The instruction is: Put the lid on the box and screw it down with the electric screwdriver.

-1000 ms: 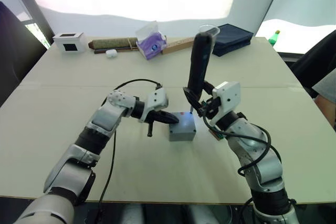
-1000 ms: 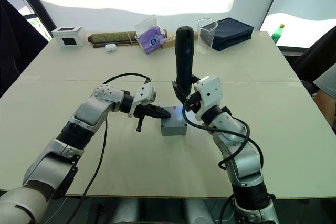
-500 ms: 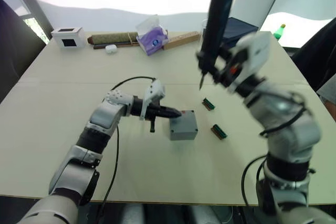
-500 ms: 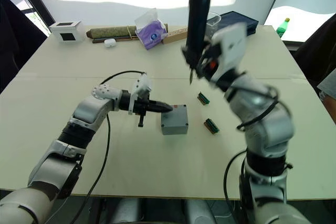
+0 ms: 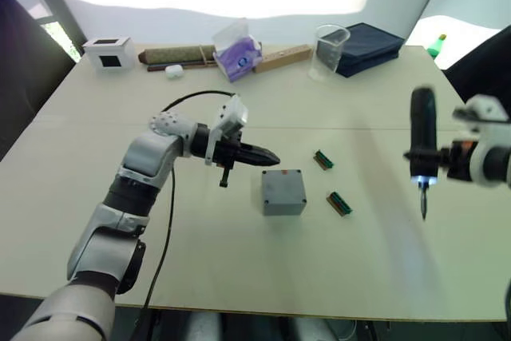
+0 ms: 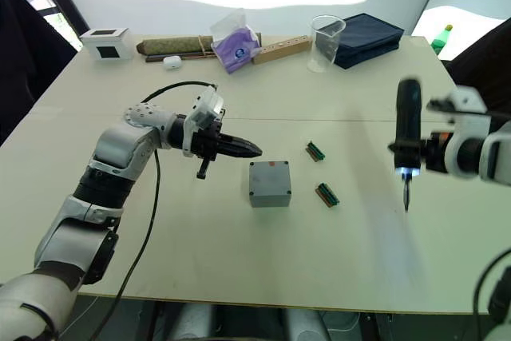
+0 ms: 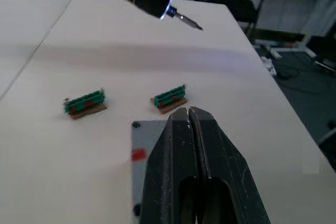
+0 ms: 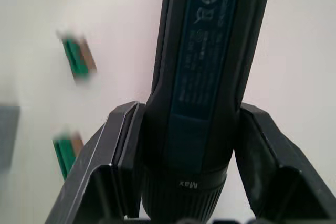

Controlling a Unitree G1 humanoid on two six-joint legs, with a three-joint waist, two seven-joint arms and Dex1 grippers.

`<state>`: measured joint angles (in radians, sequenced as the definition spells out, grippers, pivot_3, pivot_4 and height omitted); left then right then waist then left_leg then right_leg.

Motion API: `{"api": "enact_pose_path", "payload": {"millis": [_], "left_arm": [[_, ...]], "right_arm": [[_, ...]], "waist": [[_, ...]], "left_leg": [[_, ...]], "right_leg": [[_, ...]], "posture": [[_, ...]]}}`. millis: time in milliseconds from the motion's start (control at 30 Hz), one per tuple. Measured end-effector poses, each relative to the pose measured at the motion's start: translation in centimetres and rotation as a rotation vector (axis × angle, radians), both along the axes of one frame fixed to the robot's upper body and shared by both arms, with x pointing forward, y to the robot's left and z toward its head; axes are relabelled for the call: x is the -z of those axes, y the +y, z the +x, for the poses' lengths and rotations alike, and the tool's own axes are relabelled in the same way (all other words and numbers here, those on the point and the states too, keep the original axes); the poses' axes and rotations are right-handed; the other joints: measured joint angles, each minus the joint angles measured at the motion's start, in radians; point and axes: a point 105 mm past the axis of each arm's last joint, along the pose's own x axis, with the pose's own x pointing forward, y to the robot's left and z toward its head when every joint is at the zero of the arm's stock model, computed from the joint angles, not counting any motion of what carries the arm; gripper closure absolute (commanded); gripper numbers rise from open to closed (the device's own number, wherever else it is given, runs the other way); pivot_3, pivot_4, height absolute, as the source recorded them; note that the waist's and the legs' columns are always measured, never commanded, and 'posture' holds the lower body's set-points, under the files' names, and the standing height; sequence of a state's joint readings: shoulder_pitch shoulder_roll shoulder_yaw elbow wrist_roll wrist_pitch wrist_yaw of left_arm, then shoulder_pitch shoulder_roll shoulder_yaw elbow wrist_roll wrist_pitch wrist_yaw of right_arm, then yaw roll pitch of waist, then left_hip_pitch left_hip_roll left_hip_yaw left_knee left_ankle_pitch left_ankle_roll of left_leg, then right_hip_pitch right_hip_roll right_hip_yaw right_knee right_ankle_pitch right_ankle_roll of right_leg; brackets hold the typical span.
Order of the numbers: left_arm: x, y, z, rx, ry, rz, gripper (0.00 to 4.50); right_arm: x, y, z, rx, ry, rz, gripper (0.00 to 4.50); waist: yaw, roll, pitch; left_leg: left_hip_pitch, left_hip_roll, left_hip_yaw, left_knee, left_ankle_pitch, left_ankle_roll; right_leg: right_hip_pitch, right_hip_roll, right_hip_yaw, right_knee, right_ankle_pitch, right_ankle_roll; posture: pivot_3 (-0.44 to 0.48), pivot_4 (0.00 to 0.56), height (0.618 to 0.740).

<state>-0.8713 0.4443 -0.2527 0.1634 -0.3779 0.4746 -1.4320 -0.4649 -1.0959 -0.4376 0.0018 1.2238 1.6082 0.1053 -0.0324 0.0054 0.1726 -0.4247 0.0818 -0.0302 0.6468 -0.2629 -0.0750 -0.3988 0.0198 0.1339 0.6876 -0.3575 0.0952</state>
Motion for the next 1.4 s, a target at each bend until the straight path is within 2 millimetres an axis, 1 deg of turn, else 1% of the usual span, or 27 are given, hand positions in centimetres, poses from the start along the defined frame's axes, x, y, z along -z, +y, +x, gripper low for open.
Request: {"api": "enact_pose_path", "payload": {"millis": [67,133,200,267,400,533,600,633,733,767,833,933,1000,1067,1167,1233,1267,1333,1400], "left_arm": [[0.1,-0.4,-0.6,0.039,-0.011,0.017,4.50],[0.3,-0.4,-1.2,0.069,-0.018,0.035,4.50],[0.5,-0.4,-1.4,0.073,-0.018,0.042,4.50],[0.7,-0.4,-1.5,0.073,-0.013,0.045,4.50],[1.1,-0.2,-1.6,0.061,-0.004,0.051,4.50],[1.3,-0.2,-1.5,0.039,-0.009,0.056,4.50],[1.6,-0.1,-1.4,0.026,-0.015,0.062,4.50],[1.7,0.0,-1.3,0.021,-0.016,0.064,4.50],[2.1,0.0,-1.2,0.009,-0.013,0.070,4.50],[2.1,0.1,-1.2,0.008,-0.014,0.071,4.50],[2.1,0.1,-1.1,0.003,-0.013,0.073,4.50],[2.2,0.3,-0.5,-0.026,-0.005,0.079,4.50],[1.9,0.4,0.1,-0.050,-0.008,0.077,4.50],[1.4,0.9,0.8,-0.079,-0.014,0.071,4.50],[0.7,1.9,2.0,-0.146,-0.027,0.062,4.50],[0.3,3.2,3.2,-0.218,-0.033,0.062,4.50],[0.2,3.7,3.7,-0.246,-0.036,0.060,4.50],[0.6,5.0,4.7,-0.317,-0.042,0.085,4.50],[1.2,5.7,5.2,-0.355,-0.040,0.104,4.50]], "right_arm": [[0.4,-0.1,-0.7,-0.019,0.054,0.030,2.39],[1.4,-1.1,-1.4,0.016,0.128,0.056,2.39],[2.4,-1.6,-1.5,0.050,0.176,0.064,2.39],[3.5,-1.8,-1.5,0.063,0.220,0.063,2.39],[4.1,-1.6,-0.9,0.070,0.232,0.060,2.39],[5.0,-2.0,-0.8,0.089,0.257,0.036,2.39],[5.2,-2.0,-0.8,0.089,0.264,0.026,1.39],[5.2,-2.0,-0.7,0.087,0.261,0.019,1.22],[5.0,-2.2,-0.6,0.084,0.251,-0.006,0.11],[4.9,-2.2,-0.6,0.081,0.248,-0.012,0.01],[4.8,-2.2,-0.6,0.077,0.241,-0.026,0.01],[4.4,-2.2,-0.5,0.066,0.222,-0.070,0.01],[4.0,-2.0,-0.3,0.053,0.200,-0.097,0.01],[2.8,-1.6,0.1,0.033,0.150,-0.108,0.01],[0.0,-0.9,0.8,0.001,0.044,-0.133,0.01],[-2.7,-0.5,1.2,-0.021,-0.052,-0.188,0.01],[-3.7,-0.2,1.3,-0.030,-0.089,-0.213,0.01],[-5.5,1.4,1.7,-0.109,-0.204,-0.274,0.01],[-6.2,3.5,1.8,-0.211,-0.292,-0.297,0.01]], "waist": [[-0.010,0.002,0.001],[-0.014,0.001,0.001],[-0.016,0.001,0.001],[-0.014,0.002,0.001],[-0.011,0.002,0.001],[-0.005,0.002,0.001],[-0.005,0.002,0.001],[-0.005,0.002,0.001],[-0.005,0.002,0.001],[-0.005,0.002,0.001],[-0.005,0.002,0.001],[-0.006,0.002,0.001],[-0.007,0.002,0.001],[-0.011,0.002,0.001],[-0.013,0.003,0.001],[-0.011,0.003,0.001],[-0.011,0.003,0.002],[-0.011,0.003,0.002],[-0.011,0.002,0.002]], "left_leg": [[0.001,0.000,0.000,0.000,0.000,0.001],[0.004,0.001,0.000,0.000,-0.002,0.005],[0.005,0.001,0.000,0.000,-0.002,0.005],[0.006,0.001,0.000,0.000,-0.002,0.005],[0.005,0.001,0.000,0.000,-0.002,0.004],[0.005,0.001,0.000,0.000,0.000,0.001],[0.005,0.001,0.000,0.001,0.000,0.001],[0.005,0.001,0.000,0.001,0.000,0.001],[0.005,0.001,0.000,0.001,0.000,0.001],[0.005,0.001,0.000,0.001,0.000,0.001],[0.005,0.001,0.000,0.001,0.000,0.001],[0.005,0.001,0.000,0.001,0.000,0.001],[0.005,0.001,0.000,0.001,0.000,0.001],[0.005,0.001,0.000,0.001,0.000,0.001],[0.005,0.001,0.000,0.000,0.000,0.001],[0.005,0.001,-0.001,0.000,-0.001,0.001],[0.005,0.001,-0.001,0.000,-0.001,0.001],[0.005,0.001,-0.001,0.000,-0.001,0.002],[0.005,0.001,-0.001,0.000,-0.001,0.001]], "right_leg": [[0.000,0.001,0.000,0.001,0.000,0.000],[0.003,0.001,0.000,0.001,0.000,0.000],[0.004,0.001,0.001,0.001,0.000,0.000],[0.004,0.001,0.001,0.001,0.000,0.001],[0.004,0.001,0.001,0.000,0.000,0.001],[0.004,0.001,0.001,0.000,0.000,0.001],[0.004,0.001,0.001,0.000,0.000,0.001],[0.004,0.001,0.001,0.000,0.000,0.001],[0.004,0.001,0.001,0.000,0.000,0.001],[0.004,0.001,0.001,0.000,0.000,0.001],[0.005,0.001,0.001,0.000,0.000,0.001],[0.004,0.001,0.001,0.000,0.000,0.001],[0.004,0.001,0.001,0.000,0.000,0.001],[0.004,0.001,0.001,0.000,0.000,0.001],[0.004,0.001,0.001,0.001,0.000,0.001],[0.004,0.001,0.001,0.001,0.000,0.001],[0.003,0.001,0.001,0.001,0.000,0.001],[0.003,0.001,0.001,0.000,0.000,0.001],[0.004,0.001,0.000,0.000,0.000,0.001]], "posture": [[0.000,0.150,0.740],[0.000,0.150,0.740],[0.000,0.150,0.740],[0.000,0.150,0.740],[0.000,0.150,0.740],[0.000,0.150,0.740],[0.000,0.150,0.740],[0.000,0.150,0.740],[0.000,0.150,0.740],[0.000,0.150,0.740],[0.000,0.150,0.740],[0.000,0.150,0.740],[0.000,0.150,0.740],[0.000,0.150,0.740],[0.000,0.150,0.740],[0.000,0.150,0.740],[0.000,0.150,0.740],[0.000,0.150,0.740],[0.000,0.150,0.740]]}}
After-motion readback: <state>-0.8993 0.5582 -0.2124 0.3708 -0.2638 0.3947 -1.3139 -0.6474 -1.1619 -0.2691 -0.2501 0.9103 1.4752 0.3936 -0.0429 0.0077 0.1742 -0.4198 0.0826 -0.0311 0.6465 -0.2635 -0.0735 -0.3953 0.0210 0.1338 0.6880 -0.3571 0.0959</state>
